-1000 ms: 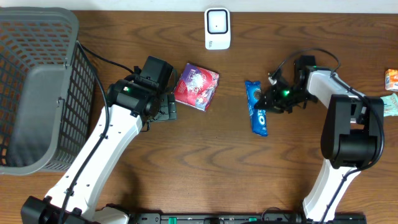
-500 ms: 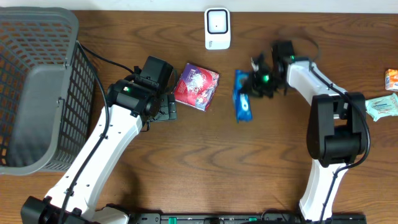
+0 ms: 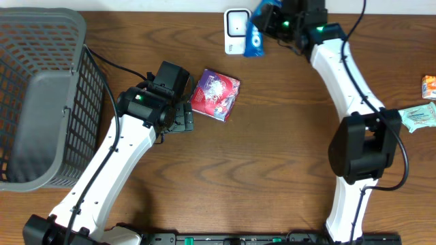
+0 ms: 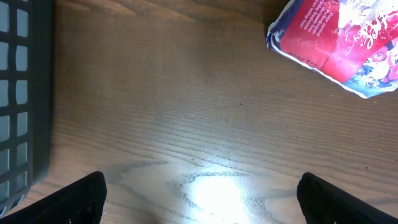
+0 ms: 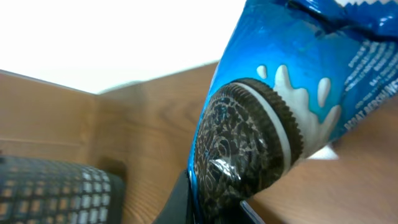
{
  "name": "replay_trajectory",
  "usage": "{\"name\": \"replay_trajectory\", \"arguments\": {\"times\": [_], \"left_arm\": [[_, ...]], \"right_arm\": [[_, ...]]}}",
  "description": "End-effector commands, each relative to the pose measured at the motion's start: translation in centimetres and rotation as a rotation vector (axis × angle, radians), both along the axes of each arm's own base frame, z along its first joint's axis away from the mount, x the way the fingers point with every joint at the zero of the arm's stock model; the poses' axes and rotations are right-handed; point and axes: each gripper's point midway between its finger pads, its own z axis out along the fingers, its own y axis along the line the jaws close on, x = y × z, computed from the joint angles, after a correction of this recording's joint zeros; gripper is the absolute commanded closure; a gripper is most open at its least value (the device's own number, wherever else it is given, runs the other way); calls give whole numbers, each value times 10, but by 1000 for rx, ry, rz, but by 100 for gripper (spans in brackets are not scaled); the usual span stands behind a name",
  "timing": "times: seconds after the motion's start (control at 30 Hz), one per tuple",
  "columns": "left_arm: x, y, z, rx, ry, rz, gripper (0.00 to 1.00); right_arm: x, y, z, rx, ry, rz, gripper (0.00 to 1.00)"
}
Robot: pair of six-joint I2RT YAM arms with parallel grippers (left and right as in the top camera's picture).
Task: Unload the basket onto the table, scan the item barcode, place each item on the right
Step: 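Hold the Oreo pack in front of the white scanner, then carry the Oreo pack to the right table edge and release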
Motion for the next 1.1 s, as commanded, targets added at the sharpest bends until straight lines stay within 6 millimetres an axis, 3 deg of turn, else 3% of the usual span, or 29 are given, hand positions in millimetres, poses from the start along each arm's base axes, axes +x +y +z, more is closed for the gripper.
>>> {"name": "replay_trajectory", "arguments": {"times": [0.0, 0.17, 0.33, 0.47, 0.6, 0.73, 0.8, 0.97, 1.07], "left_arm": [[0, 1, 0, 11, 1, 6, 2], [0, 1, 0, 11, 1, 6, 2], [0, 1, 0, 11, 1, 6, 2], [0, 1, 0, 11, 1, 6, 2], [0, 1, 0, 11, 1, 6, 2], [0, 1, 0, 11, 1, 6, 2], [0, 1, 0, 11, 1, 6, 2], [0, 1, 0, 11, 1, 6, 2], [0, 1, 0, 12, 1, 6, 2]], "right_arm": [[2, 34, -3, 50, -5, 21, 99], [6, 57, -43, 58, 54, 14, 99], [6, 61, -72, 60, 114, 14, 99], [8, 56, -56, 13, 33, 57, 99], [7, 33, -21, -43, 2, 52, 99], [8, -27, 14, -116, 34, -58, 99], [5, -71, 20, -173, 83, -133, 99], [-25, -199, -12, -405, 279, -311, 99], [-51, -252, -36, -550, 342, -228, 99]]}}
